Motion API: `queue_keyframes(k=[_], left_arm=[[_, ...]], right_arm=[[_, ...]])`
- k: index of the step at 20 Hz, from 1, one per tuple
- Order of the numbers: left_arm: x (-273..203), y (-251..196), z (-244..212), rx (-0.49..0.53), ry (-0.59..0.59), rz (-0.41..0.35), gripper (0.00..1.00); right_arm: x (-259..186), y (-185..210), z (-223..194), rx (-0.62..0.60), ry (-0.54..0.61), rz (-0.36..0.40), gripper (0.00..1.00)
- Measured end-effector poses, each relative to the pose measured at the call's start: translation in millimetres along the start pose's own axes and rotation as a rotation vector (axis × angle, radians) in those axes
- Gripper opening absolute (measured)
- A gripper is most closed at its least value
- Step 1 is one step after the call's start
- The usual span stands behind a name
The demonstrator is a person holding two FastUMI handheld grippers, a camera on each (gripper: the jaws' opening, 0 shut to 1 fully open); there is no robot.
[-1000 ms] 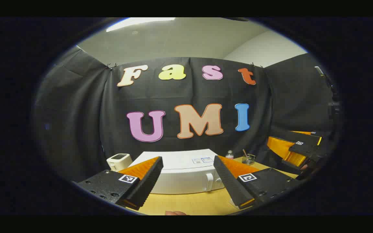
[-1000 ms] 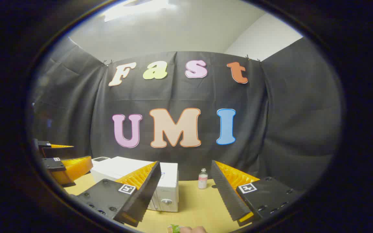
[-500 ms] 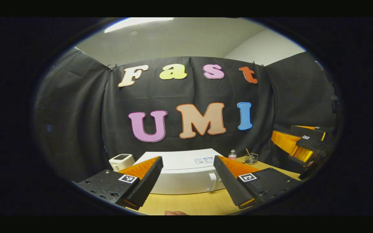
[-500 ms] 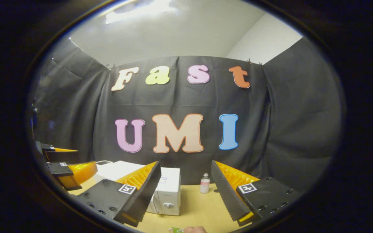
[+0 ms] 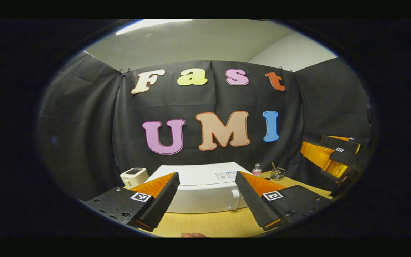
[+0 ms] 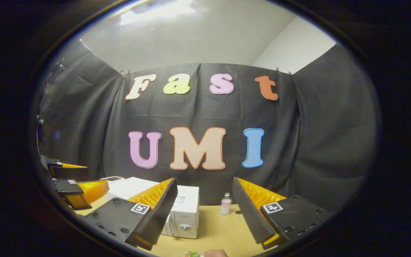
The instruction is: Open the microwave oven with the left hand, put the food in, and close the microwave oven.
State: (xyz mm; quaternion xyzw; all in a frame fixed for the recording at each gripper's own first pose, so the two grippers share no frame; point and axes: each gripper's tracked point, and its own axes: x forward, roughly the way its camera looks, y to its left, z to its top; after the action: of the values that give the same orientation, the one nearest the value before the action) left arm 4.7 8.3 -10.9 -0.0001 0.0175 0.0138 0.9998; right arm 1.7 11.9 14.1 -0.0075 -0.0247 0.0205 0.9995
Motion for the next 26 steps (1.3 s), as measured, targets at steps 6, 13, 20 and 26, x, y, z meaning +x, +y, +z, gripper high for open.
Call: queue_keyframes(k=[6, 13, 20, 26], left_arm=[[2, 5, -7, -0.009, 0.019, 0.015, 0.98], [18, 6, -35, 0.012, 0.066, 0.011, 0.98], [49, -24, -96, -0.006, 0.125, -0.06, 0.98], [82, -66, -191, 0.024, 0.266, -0.154, 0.98]], right_arm=[[0, -2, 1, 0.001, -0.006, -0.002, 0.96], [-3, -4, -8, -0.02, 0.013, 0.002, 0.96], [-21, -17, -8, -0.051, 0.002, -0.017, 0.96], [-33, -47, -4, -0.061, 0.002, -0.084, 0.96]])
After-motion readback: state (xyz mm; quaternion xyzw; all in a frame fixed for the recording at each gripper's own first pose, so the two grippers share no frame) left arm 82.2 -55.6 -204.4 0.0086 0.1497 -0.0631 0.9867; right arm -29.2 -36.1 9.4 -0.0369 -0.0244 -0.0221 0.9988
